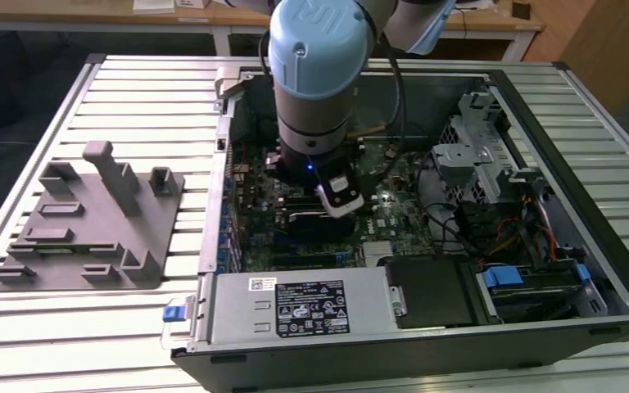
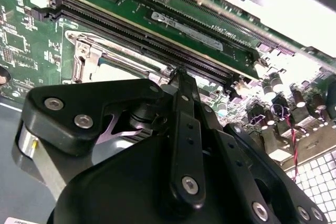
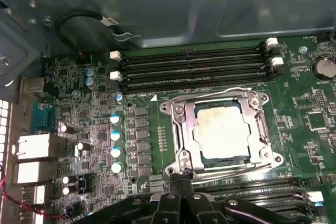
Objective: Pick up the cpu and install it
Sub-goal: 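Install the second cpu locking lever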
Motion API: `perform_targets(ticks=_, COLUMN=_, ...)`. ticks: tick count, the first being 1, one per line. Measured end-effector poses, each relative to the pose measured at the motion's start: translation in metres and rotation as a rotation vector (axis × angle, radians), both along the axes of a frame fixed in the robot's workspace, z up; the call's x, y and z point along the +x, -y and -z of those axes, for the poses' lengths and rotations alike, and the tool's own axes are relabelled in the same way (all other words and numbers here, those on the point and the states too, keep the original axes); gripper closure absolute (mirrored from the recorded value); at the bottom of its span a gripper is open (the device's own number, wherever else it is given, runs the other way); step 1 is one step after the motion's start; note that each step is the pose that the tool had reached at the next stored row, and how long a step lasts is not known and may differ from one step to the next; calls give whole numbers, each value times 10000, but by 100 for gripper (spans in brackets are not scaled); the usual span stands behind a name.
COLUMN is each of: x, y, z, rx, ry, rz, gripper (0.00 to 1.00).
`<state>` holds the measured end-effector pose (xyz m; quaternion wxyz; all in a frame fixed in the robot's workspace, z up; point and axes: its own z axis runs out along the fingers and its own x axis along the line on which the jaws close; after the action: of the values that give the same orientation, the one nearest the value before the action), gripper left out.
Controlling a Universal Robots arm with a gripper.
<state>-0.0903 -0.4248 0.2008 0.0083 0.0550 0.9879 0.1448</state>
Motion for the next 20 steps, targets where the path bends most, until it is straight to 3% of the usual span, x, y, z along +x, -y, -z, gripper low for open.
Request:
perform_targets(ticks=7, x=-1, y=-22, z=21, rx=92, ry=1, rz=0, gripper=89)
perform_targets(ticks=12, x=-2, y=-23, z=28, rx=274, ry=4, rz=0, gripper=89)
perform_targets(ticks=18, x=-3, y=-19, z=22, rx=266, ry=1, rz=4, gripper=89)
perform_targets(ticks=20, x=-2, y=-19, z=-22, rx=268, ry=1, rz=3, gripper=89)
